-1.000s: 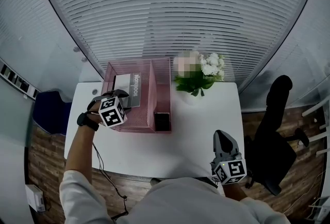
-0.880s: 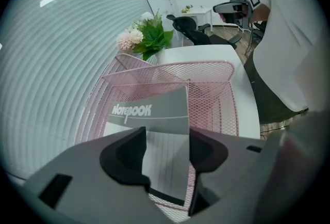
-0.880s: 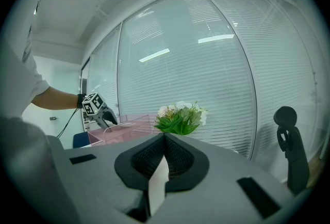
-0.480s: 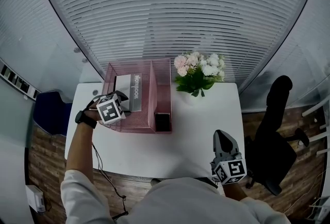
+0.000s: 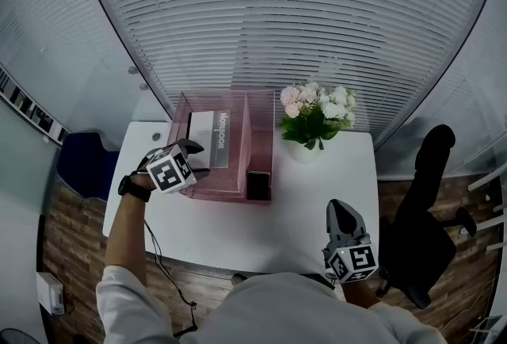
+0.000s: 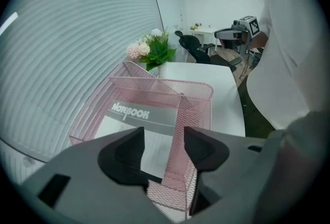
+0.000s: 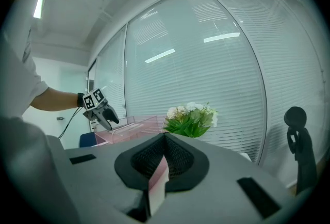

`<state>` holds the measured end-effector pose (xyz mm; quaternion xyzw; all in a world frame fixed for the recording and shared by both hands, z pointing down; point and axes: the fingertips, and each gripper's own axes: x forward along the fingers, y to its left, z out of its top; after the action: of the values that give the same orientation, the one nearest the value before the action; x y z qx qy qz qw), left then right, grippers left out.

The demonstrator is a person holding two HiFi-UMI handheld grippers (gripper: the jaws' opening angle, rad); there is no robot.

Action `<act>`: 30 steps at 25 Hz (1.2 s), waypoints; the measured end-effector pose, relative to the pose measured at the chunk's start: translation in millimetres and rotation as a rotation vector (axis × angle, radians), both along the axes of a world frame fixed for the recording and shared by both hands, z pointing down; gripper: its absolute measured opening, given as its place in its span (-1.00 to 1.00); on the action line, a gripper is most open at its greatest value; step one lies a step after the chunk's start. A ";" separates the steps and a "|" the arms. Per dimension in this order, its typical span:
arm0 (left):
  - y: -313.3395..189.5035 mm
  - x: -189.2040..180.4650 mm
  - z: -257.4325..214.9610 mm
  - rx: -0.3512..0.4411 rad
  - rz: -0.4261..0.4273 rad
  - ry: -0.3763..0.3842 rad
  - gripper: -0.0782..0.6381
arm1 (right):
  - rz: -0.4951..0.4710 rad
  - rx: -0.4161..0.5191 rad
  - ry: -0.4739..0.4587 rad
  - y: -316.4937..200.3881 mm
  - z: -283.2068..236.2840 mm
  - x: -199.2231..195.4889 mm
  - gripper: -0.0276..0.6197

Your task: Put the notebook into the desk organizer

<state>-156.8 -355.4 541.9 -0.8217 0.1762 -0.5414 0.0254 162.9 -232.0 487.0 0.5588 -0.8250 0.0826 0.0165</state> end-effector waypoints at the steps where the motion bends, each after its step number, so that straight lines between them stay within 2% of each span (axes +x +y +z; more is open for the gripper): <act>1: 0.0 -1.9 -5.2 0.024 -0.014 0.019 -0.10 | -0.010 0.001 0.000 -0.1 -0.2 -4.2 -0.87; 5: 2.8 -12.1 -37.7 0.151 -0.096 0.123 -0.10 | -0.046 0.005 -0.001 -0.5 -0.8 -18.7 -0.87; 9: 14.9 -19.8 -87.5 0.294 -0.194 0.294 -0.15 | -0.091 0.018 -0.002 -4.3 -3.8 -35.0 -0.87; 15: 62.0 -45.1 -142.1 0.473 -0.347 0.454 -0.35 | -0.168 0.046 -0.003 -7.0 -16.1 -68.9 -0.87; 19: 104.3 -67.4 -168.7 0.578 -0.479 0.565 -0.52 | -0.217 0.065 -0.002 -5.2 -25.5 -91.4 -0.87; 23: 146.3 -91.8 -173.8 0.651 -0.628 0.663 -0.65 | -0.253 0.076 0.007 -3.2 -31.3 -110.0 -0.87; 30: 210.7 -130.9 -157.8 0.728 -0.871 0.771 -0.75 | -0.305 0.081 0.051 5.6 -37.3 -132.5 -0.87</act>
<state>-287.7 -144.7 384.1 -0.7489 0.6579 -0.0774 0.0154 30.4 -226.4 449.7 0.4293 -0.9022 0.0317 0.0273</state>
